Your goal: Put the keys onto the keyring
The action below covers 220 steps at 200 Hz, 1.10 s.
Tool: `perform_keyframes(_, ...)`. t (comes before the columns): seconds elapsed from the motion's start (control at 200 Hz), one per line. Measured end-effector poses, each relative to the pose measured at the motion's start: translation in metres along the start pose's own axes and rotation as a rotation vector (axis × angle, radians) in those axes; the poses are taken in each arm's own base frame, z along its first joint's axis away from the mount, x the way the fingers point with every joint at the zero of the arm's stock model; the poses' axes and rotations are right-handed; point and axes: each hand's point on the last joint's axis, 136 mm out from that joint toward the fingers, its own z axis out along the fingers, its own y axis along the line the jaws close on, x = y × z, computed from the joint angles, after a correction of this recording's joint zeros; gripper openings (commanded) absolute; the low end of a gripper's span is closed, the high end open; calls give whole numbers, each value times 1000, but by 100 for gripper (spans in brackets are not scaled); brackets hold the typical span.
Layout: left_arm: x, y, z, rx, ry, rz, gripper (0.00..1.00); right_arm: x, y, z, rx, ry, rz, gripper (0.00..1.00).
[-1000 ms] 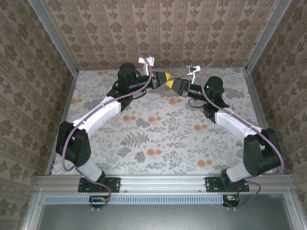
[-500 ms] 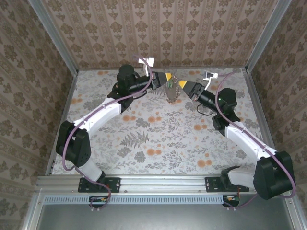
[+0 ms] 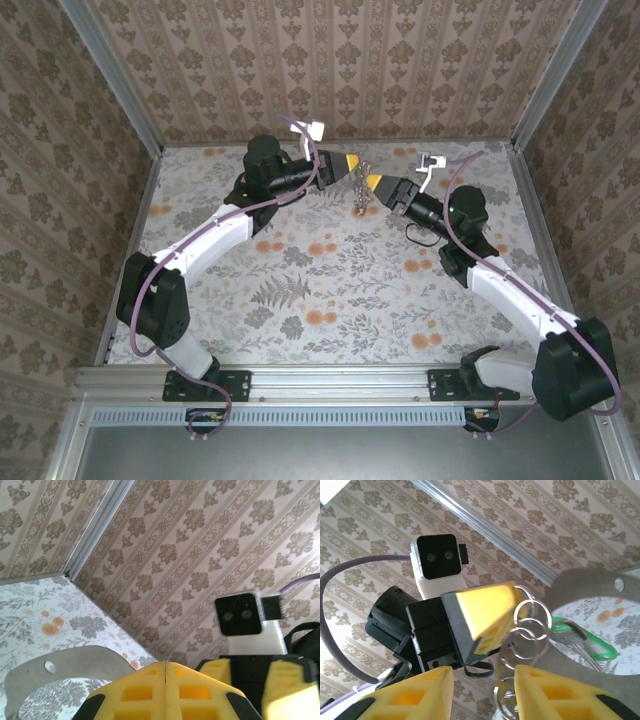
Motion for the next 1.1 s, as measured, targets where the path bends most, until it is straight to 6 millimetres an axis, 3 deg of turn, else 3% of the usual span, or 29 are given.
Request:
perform_keyframes(0.225, 8, 10, -2, -79, 68, 36, 0, 0, 22, -7, -15, 8, -51, 38)
perform_keyframes(0.395, 5, 11, -5, -125, 84, 55, 0, 29, 31, 5, -43, 86, -28, 36)
perform_keyframes(0.6, 8, 15, -7, -158, 111, 44, 0, 42, -2, 18, 25, 122, 7, 30)
perform_keyframes(0.815, 16, 17, -11, -184, 145, 9, 0, 23, -46, 20, 119, 86, 22, 27)
perform_keyframes(1.1, 17, 15, -14, -190, 150, -28, 0, -4, -53, 45, 107, 79, 13, 27)
